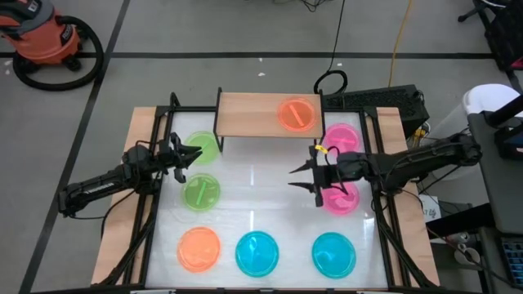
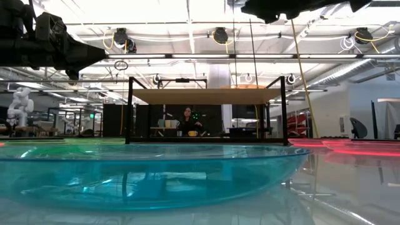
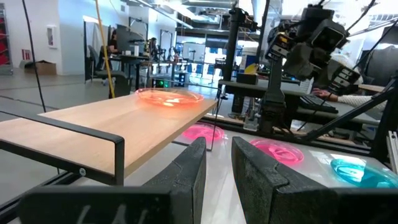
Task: Place and stack plates onto a shelf
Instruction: Stack the top green plate on top of the orange plate on the shelf
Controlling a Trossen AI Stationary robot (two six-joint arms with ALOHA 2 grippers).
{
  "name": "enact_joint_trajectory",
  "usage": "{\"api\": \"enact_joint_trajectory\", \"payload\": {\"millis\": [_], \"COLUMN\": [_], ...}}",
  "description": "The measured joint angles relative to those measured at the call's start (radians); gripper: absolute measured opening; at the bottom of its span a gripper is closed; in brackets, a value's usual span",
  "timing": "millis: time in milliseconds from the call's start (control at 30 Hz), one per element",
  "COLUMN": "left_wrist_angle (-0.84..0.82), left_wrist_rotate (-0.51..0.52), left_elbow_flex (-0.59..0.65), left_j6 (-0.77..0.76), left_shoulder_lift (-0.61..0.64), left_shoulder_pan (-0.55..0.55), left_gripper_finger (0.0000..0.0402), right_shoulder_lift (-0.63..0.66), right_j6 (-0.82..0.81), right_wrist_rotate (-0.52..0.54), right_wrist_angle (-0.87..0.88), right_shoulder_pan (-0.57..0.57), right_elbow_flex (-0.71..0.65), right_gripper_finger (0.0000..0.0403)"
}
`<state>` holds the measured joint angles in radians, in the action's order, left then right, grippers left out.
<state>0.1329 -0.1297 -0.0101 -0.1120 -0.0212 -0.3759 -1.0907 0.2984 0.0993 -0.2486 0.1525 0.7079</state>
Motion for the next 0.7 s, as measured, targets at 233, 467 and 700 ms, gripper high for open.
{"api": "enact_joint_trajectory", "payload": {"millis": [233, 467, 700], "left_wrist_angle": [0.027, -0.082, -0.344], "left_wrist_rotate": [0.000, -0.022, 0.026], "left_elbow_flex": [0.000, -0.084, -0.287], "left_j6": [-0.021, 0.017, 0.050], "left_shoulder_lift": [0.000, -0.031, -0.171], "left_shoulder_pan": [0.000, 0.000, 0.000], "left_gripper_finger": [0.0081, 0.0081, 0.0081], "right_shoulder_lift": [0.014, 0.074, 0.150], "right_j6": [0.014, 0.031, 0.031], "right_wrist_rotate": [0.083, 0.089, 0.089], "right_wrist_angle": [-0.188, -0.221, -0.221], "right_shoulder_pan": [0.046, 0.048, 0.052], "right_elbow_flex": [-0.108, -0.143, -0.176], "right_gripper_finger": [0.0137, 0.0137, 0.0137]}}
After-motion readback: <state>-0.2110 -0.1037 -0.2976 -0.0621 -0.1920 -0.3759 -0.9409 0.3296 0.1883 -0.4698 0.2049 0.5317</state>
